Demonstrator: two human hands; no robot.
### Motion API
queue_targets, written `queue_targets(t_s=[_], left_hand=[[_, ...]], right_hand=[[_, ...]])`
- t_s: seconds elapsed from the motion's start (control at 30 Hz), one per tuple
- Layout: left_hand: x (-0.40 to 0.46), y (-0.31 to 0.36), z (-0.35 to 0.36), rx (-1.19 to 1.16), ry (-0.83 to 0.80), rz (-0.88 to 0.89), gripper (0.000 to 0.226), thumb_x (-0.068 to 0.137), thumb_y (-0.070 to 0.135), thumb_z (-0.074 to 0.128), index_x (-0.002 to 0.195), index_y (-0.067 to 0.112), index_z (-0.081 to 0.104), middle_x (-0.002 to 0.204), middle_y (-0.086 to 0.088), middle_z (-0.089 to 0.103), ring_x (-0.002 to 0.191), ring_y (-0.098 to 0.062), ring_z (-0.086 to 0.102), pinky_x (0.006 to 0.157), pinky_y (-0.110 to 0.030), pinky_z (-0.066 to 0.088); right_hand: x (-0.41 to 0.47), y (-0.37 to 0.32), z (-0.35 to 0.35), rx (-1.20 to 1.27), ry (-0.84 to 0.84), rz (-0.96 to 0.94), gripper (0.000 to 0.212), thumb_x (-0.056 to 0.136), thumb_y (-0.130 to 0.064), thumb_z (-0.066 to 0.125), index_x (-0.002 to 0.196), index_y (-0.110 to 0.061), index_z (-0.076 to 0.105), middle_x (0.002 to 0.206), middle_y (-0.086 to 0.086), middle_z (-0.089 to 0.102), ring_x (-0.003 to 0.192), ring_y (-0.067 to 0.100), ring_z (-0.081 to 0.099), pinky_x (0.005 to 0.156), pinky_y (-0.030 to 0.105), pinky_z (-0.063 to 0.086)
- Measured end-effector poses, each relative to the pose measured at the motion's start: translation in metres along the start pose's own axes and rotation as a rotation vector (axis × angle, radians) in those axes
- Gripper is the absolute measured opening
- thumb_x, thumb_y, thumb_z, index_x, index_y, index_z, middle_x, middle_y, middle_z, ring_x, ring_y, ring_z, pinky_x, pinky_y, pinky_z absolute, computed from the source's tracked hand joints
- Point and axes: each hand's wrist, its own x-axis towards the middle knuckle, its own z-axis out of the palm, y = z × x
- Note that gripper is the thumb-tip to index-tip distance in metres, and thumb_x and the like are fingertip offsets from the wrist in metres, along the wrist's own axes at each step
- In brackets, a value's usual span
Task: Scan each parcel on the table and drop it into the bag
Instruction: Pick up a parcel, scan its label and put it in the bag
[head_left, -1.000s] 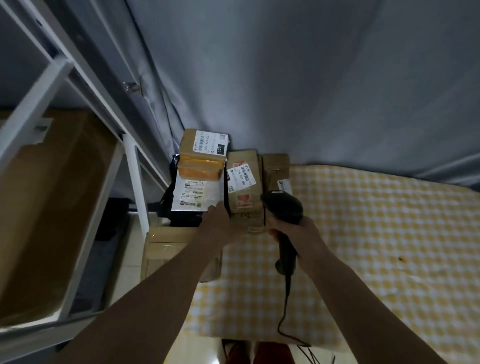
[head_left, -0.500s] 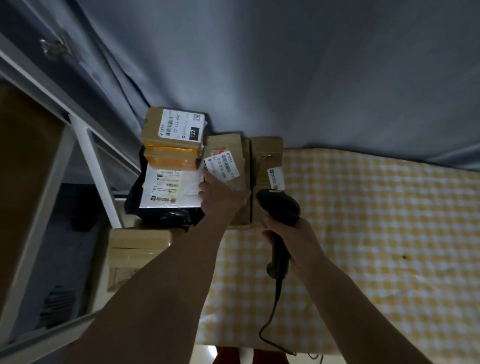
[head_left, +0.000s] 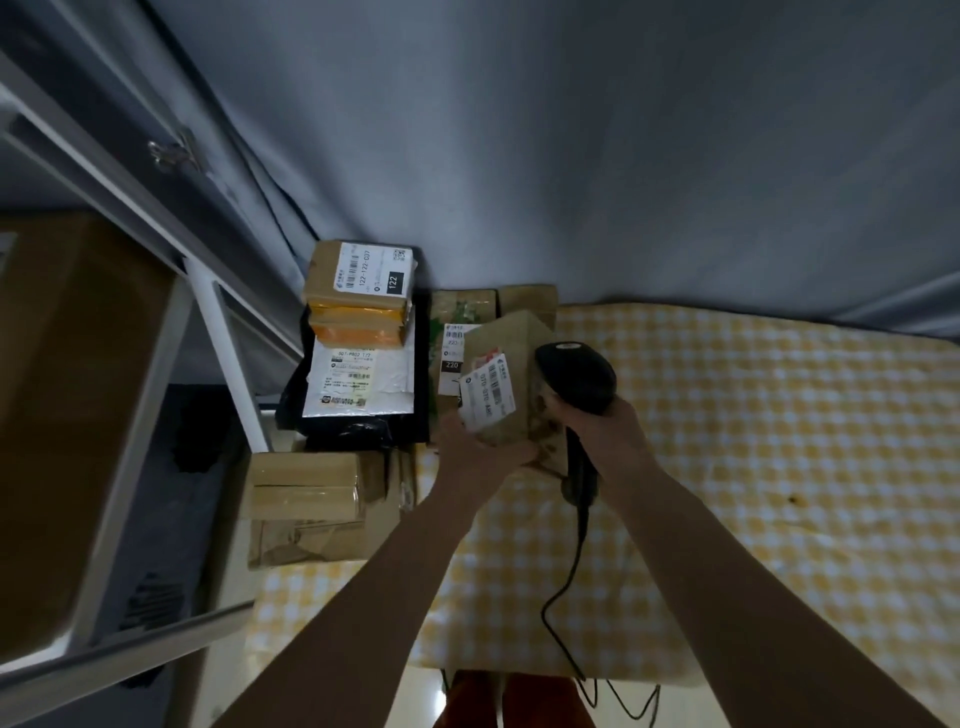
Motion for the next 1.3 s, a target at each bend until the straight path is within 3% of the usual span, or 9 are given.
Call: queue_targets(t_s=[0.1,0.2,0.37,0.43,0.67,0.8,0.93,1.13,1.3], left_hand=[[-0.022,0.002,-0.005,-0.089,-0.030,0.055,0.077,0.066,0.003,0.086,0.113,0.022,0.029,0.103,0.007,0.044,0.102,-0.015,0.049,0.068,-0.020,0.049],[-0.047,0.015,-0.015,-0.138,-0.065,0.058,0.069,0.069,0.004,0.085,0.111,0.015,0.031,0.097,0.007,0.050,0.086,-0.009,0.056,0.056,-0.012,0.050],[-0.069,0.042,-0.043,-0.292,-0.140,-0.007,0.077,0.066,0.054,0.082,0.120,0.013,0.046,0.111,-0.010,0.067,0.095,-0.026,0.071,0.082,-0.046,0.058],[-0.076,0.053,-0.055,-0.344,-0.211,-0.047,0.070,0.070,0.062,0.075,0.120,0.015,0.061,0.111,-0.010,0.072,0.099,-0.030,0.070,0.090,-0.050,0.054],[-0.101,0.052,-0.096,-0.425,-0.403,-0.124,0.016,0.080,0.014,0.071,0.096,0.012,0.070,0.100,-0.013,0.074,0.099,-0.033,0.067,0.096,-0.060,0.046],[-0.112,0.050,-0.111,-0.505,-0.485,-0.135,0.026,0.080,0.000,0.067,0.102,0.014,0.066,0.113,-0.012,0.068,0.116,-0.033,0.060,0.096,-0.067,0.041],[-0.112,0.051,-0.122,-0.699,-0.416,-0.073,0.036,0.066,-0.005,0.072,0.097,0.013,0.067,0.112,-0.011,0.066,0.117,-0.028,0.057,0.082,-0.062,0.052],[-0.114,0.052,-0.131,-0.933,-0.426,0.072,0.051,0.070,-0.011,0.069,0.117,0.007,0.062,0.126,-0.019,0.063,0.124,-0.035,0.055,0.105,-0.055,0.042],[-0.114,0.054,-0.140,-0.996,-0.380,0.158,0.061,0.067,-0.010,0.070,0.125,0.005,0.059,0.122,-0.018,0.066,0.118,-0.034,0.060,0.108,-0.052,0.040]], right_hand=[[-0.020,-0.008,-0.006,0.006,-0.058,-0.022,0.036,0.078,-0.015,0.077,0.112,-0.008,0.066,0.103,0.009,0.071,0.097,0.025,0.067,0.085,0.041,0.055],[-0.040,-0.017,-0.008,-0.074,-0.060,-0.087,0.040,0.075,-0.011,0.079,0.113,-0.007,0.066,0.101,0.010,0.071,0.094,0.025,0.067,0.085,0.041,0.055],[-0.072,-0.029,-0.009,-0.013,-0.147,-0.113,0.038,0.079,-0.003,0.073,0.116,-0.004,0.063,0.103,0.012,0.071,0.088,0.020,0.069,0.070,0.025,0.057],[-0.086,-0.034,-0.011,-0.028,-0.205,-0.121,0.039,0.080,-0.004,0.072,0.117,-0.008,0.062,0.107,0.010,0.070,0.092,0.018,0.069,0.071,0.023,0.056],[-0.125,-0.056,-0.014,-0.173,-0.267,-0.218,0.038,0.077,-0.002,0.074,0.112,-0.015,0.063,0.107,0.008,0.070,0.097,0.020,0.067,0.083,0.032,0.056],[-0.147,-0.067,-0.001,-0.301,-0.216,-0.346,0.038,0.075,-0.004,0.077,0.109,-0.018,0.065,0.103,0.002,0.071,0.099,0.018,0.066,0.087,0.032,0.053],[-0.171,-0.080,0.016,-0.306,-0.030,-0.498,0.027,0.078,-0.005,0.074,0.100,-0.016,0.063,0.077,-0.008,0.063,0.070,0.001,0.057,0.056,0.008,0.043],[-0.214,-0.081,0.041,-0.260,-0.093,-0.477,0.011,0.078,-0.012,0.077,0.083,-0.016,0.067,0.059,-0.007,0.064,0.057,0.008,0.059,0.057,0.021,0.045],[-0.237,-0.072,0.061,-0.239,-0.166,-0.406,0.012,0.078,-0.016,0.076,0.080,-0.007,0.069,0.069,0.012,0.069,0.058,0.019,0.059,0.060,0.028,0.048]])
